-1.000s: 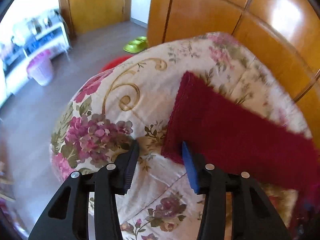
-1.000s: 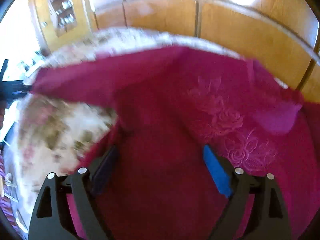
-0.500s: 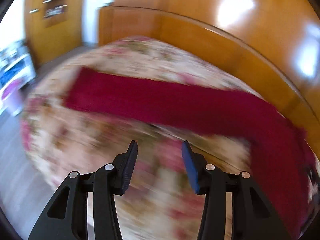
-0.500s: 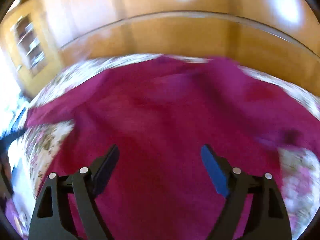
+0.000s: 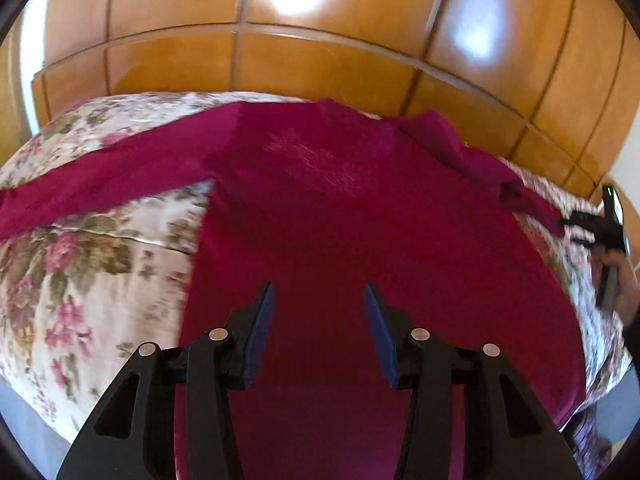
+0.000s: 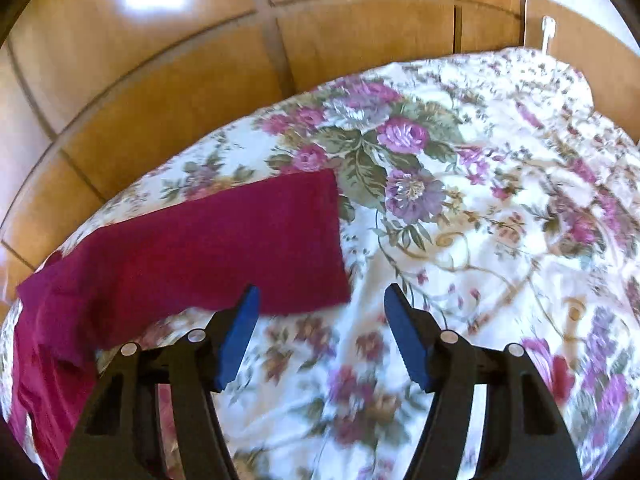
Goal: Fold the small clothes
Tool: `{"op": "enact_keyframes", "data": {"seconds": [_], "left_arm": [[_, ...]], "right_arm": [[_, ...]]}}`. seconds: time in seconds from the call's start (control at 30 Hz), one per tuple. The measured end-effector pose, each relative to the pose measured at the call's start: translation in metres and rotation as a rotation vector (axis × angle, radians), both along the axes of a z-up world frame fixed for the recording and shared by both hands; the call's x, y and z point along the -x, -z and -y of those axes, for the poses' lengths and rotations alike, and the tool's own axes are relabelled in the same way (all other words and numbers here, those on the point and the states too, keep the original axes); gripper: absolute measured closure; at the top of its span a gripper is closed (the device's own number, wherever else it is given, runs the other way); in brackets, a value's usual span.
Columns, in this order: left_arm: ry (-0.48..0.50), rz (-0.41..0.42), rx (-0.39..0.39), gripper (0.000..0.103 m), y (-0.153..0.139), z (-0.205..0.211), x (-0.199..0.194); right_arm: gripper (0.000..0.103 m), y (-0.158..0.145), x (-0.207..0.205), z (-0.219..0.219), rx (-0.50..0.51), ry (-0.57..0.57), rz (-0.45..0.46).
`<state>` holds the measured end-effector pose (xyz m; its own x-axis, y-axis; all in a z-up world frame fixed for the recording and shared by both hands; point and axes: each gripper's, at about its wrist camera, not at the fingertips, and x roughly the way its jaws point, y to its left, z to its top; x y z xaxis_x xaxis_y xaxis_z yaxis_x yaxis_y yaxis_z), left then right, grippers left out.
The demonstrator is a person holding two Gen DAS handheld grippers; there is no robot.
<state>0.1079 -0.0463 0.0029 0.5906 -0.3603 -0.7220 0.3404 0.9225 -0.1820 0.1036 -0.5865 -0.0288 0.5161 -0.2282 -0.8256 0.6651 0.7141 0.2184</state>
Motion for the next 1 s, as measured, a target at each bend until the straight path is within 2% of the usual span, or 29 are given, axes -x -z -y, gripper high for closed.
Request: {"op": "enact_keyframes", "data": {"seconds": [0.07,0.13,0.2,0.27,0.4,0.53,0.7,0.83,0.93,0.97,1.0], "left_arm": [[0.015,-0.014,-0.012,0.058,0.005,0.008,0.004],[0.02,-0.02,-0.035,0.058,0.01,0.016,0.003],[0.021,-0.017,-0.076,0.058,0.015,0.02,0.004],[0.018,-0.026,-0.09,0.058,0.02,0.02,0.005],[0.01,-0.052,-0.084,0.058,0.028,0.018,0.002],[0.022,-0.05,-0.091,0.058,0.031,0.017,0.003],[0.017,-0.083,-0.058,0.058,0.028,0.011,0.001],[-0.007,-0.113,-0.017,0.058,0.022,-0.003,0.005],[-0.035,-0.111,-0.005,0.058,0.013,-0.018,0.012],[-0.052,-0.105,0.0,0.058,0.008,-0.027,0.017],[-0.069,-0.097,-0.003,0.057,0.004,-0.035,0.02]], "right_arm": [[0.039,0.004,-0.017,0.003,0.007,-0.049,-0.012],[0.05,0.011,-0.029,0.002,0.046,-0.098,-0.056],[0.092,0.015,-0.039,-0.006,0.115,-0.153,-0.105],[0.096,0.008,-0.043,-0.013,0.205,-0.199,-0.136],[0.097,-0.022,-0.039,-0.005,0.385,-0.196,-0.136],[0.097,-0.051,-0.029,0.034,0.532,-0.083,-0.162],[0.097,-0.04,-0.024,0.091,0.556,0.068,-0.268],[0.097,-0.006,-0.032,0.105,0.537,0.088,-0.375],[0.094,0.005,-0.03,0.099,0.488,0.067,-0.352],[0.084,0.002,-0.026,0.096,0.469,0.06,-0.318],[0.059,0.0,-0.023,0.092,0.461,0.054,-0.295]]}}
